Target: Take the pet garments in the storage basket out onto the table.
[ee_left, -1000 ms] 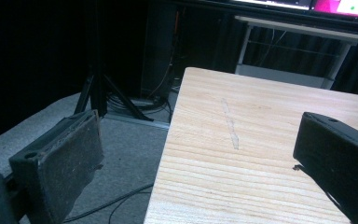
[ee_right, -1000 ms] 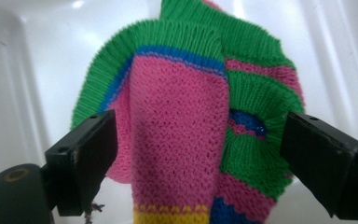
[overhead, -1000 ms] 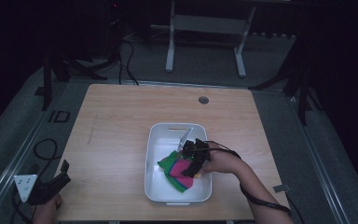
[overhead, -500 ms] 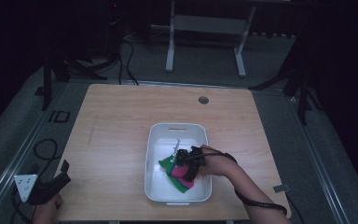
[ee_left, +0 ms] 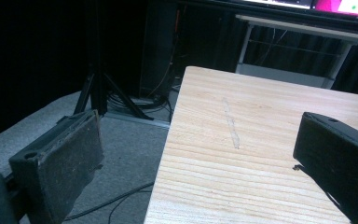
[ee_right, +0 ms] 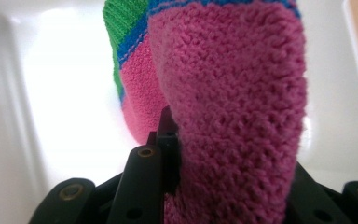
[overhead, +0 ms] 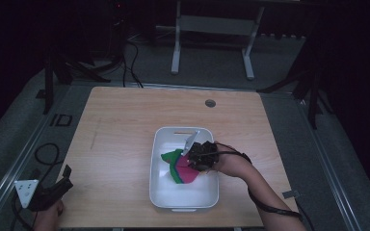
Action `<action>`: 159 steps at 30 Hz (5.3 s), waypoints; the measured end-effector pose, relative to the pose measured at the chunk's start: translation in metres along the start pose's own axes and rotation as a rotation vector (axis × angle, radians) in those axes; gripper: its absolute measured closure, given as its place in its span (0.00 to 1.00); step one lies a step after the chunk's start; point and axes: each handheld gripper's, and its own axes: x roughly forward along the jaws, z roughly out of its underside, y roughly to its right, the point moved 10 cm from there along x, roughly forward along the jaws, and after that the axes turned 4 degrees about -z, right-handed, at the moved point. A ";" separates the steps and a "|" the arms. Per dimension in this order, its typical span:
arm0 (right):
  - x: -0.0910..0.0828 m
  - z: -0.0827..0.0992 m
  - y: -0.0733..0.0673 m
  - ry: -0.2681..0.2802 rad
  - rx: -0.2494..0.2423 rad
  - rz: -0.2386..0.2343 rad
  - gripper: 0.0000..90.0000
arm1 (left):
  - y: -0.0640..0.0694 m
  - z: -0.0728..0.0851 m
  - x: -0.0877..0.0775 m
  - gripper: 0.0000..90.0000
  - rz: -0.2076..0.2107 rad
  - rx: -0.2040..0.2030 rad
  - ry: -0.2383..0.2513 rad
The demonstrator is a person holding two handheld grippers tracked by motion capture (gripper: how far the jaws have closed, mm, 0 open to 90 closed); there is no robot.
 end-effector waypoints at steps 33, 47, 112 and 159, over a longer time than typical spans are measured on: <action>-0.137 0.023 0.034 0.235 0.071 0.155 0.80 | 0.000 0.000 0.000 0.02 -0.005 0.006 -0.001; -0.156 0.100 0.060 0.218 0.234 0.213 0.80 | 0.000 0.000 0.000 0.02 -0.008 0.009 0.001; -0.071 0.193 0.066 0.454 0.598 0.290 0.12 | 0.000 0.000 0.000 0.02 -0.008 0.008 -0.001; -0.065 0.313 0.032 0.721 0.957 0.820 0.13 | 0.000 0.000 0.000 0.02 -0.014 0.011 0.000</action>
